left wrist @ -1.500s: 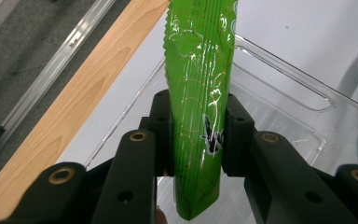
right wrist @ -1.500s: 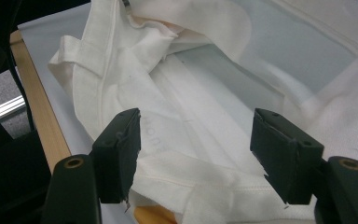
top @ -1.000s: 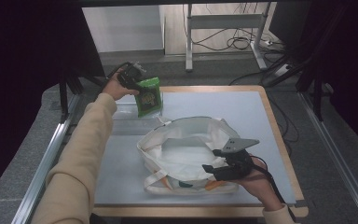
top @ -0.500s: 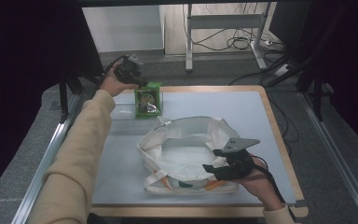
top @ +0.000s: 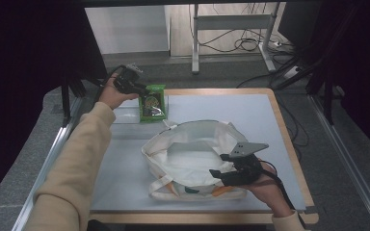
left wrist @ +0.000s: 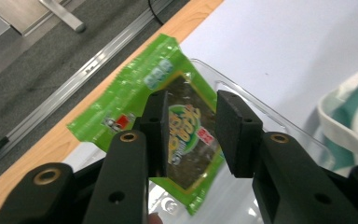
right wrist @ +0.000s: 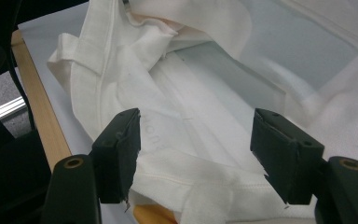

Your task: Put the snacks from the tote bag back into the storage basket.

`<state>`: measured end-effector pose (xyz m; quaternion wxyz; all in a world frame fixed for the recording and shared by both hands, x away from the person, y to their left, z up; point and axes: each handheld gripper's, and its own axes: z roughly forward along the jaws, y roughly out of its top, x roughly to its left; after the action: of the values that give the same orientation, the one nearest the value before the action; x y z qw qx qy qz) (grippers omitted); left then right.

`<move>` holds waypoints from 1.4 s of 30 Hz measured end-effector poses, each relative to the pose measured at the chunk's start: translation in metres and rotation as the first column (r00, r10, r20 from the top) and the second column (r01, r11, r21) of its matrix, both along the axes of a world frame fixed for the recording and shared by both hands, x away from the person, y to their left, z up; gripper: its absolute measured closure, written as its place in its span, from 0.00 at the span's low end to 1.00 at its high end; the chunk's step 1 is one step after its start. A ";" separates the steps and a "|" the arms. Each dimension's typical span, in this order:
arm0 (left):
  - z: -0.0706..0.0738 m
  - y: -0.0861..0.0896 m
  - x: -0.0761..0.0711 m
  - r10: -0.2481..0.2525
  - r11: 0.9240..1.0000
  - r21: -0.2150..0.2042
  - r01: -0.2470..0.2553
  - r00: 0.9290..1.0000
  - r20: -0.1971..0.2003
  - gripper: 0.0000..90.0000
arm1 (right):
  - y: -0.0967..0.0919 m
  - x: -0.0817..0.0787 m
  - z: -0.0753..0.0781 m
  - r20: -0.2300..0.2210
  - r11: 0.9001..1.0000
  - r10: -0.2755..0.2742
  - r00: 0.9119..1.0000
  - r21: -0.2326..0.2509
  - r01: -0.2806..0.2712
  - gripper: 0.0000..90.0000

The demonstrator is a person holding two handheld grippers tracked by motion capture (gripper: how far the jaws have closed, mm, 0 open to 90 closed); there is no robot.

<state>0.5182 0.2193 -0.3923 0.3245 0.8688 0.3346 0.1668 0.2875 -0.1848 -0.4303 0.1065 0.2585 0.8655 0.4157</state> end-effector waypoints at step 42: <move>-0.029 0.014 -0.170 -0.007 0.995 -0.099 0.004 1.000 -0.022 0.57 | -0.020 0.014 0.005 0.004 0.999 -0.052 0.999 0.015 0.052 0.36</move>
<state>0.3484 0.2335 -0.4210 0.3638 0.8544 0.3438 0.1392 0.3011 -0.2053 -0.4257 0.1172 0.2806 0.8551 0.4200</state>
